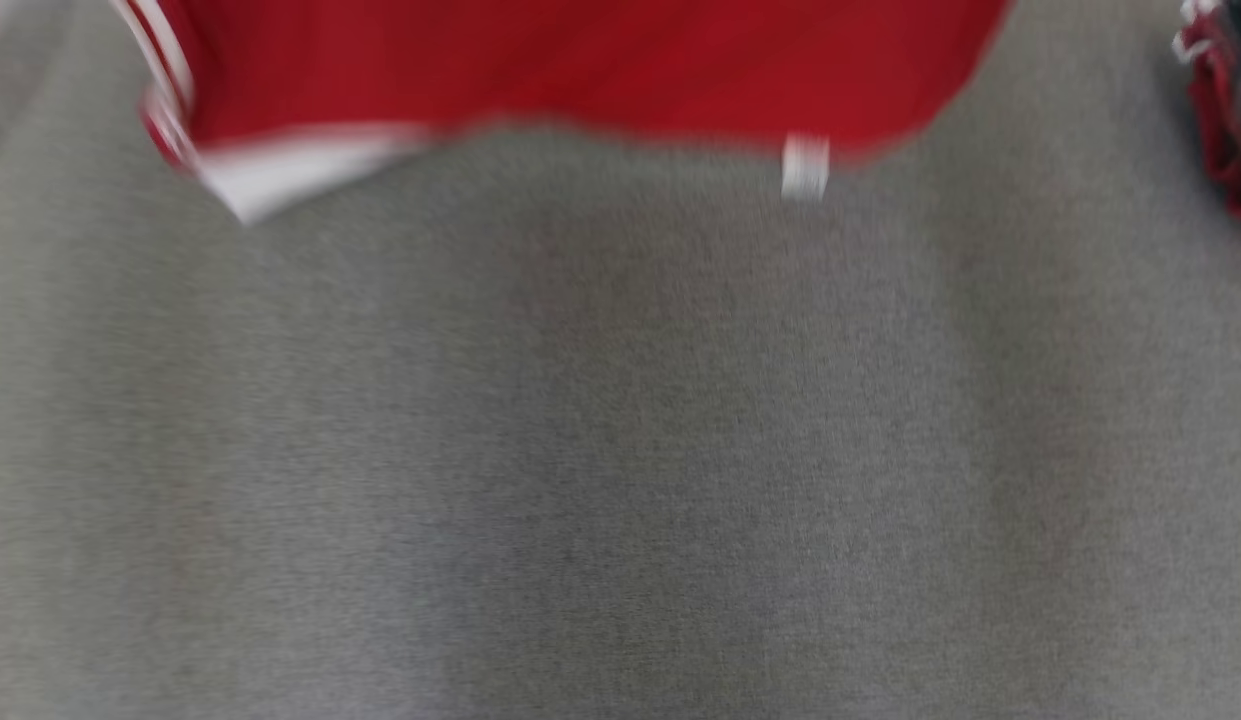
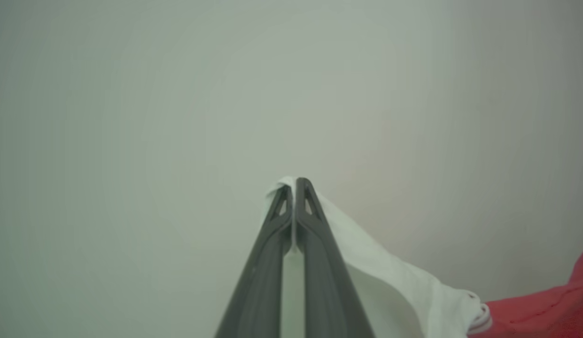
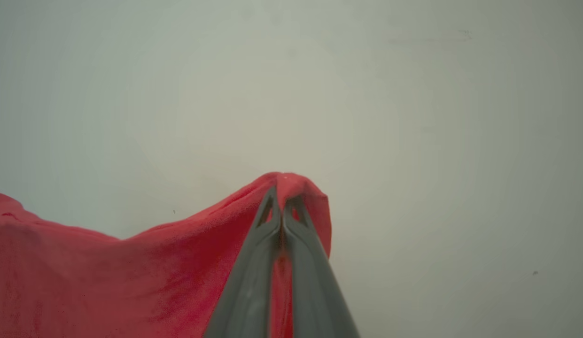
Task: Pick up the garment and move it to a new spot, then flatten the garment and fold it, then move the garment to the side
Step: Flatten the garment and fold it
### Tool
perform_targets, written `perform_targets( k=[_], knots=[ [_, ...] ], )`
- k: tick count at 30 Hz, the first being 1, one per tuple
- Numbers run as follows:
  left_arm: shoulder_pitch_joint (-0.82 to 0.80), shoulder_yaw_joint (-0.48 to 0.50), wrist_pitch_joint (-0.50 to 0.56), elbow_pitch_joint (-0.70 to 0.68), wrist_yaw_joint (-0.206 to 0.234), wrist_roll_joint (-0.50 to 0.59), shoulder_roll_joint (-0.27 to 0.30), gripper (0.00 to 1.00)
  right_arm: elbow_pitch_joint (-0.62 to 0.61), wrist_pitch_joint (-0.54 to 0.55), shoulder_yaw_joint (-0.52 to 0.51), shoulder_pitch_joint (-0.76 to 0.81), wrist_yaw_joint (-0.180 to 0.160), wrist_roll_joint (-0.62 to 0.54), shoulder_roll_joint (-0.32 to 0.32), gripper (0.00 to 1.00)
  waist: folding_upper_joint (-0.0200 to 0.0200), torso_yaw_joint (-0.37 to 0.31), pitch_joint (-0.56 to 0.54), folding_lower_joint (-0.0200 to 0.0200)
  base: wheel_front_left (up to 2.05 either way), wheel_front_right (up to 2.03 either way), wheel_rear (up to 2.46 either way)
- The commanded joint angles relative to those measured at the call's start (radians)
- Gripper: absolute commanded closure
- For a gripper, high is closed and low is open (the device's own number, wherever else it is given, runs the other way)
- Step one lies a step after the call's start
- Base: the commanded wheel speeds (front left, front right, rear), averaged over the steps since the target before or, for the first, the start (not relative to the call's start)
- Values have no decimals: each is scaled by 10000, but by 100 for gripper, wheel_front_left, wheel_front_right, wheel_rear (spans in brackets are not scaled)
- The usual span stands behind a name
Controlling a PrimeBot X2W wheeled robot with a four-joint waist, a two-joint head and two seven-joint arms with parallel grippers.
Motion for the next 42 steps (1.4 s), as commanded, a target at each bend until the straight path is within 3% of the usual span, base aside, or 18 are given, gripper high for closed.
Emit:
perform_targets(
  k=[1,7,9,23,31,35,42],
  knots=[
    [-1216,88,-75,441,19,119,123,100,252,26,94,-1008,-24,222,-24,100,-3,-951,2002,-3,0,0,0],
    [-4379,-710,-6,2236,22,197,152,100,1472,33,334,-3620,-24,715,59,100,-3,-1374,2827,-3,0,0,0],
    [-5578,-1447,-2,2793,21,244,148,100,2032,-70,539,-4566,-24,711,100,100,-3,-1494,3088,-3,0,0,0],
    [-8138,-3176,-1017,4683,21,-316,-448,100,3732,-572,1927,-6755,-24,906,-116,100,-3,-1555,3487,-3,0,0,0],
    [-7392,-4205,-1249,4700,21,-1047,-605,100,4093,-919,2546,-6605,-25,1342,-411,100,-3,-1170,3349,-3,0,0,0],
    [-6462,-4354,-1814,4377,22,-1804,-307,100,3809,-1235,3146,-5867,-25,1717,-649,100,-3,-927,2994,-3,0,0,0],
    [-3493,-4084,-2971,3518,25,-2753,376,100,2970,-1939,4022,-3691,-26,2470,-1103,100,-3,-635,1723,-3,0,0,0]
  ],
)
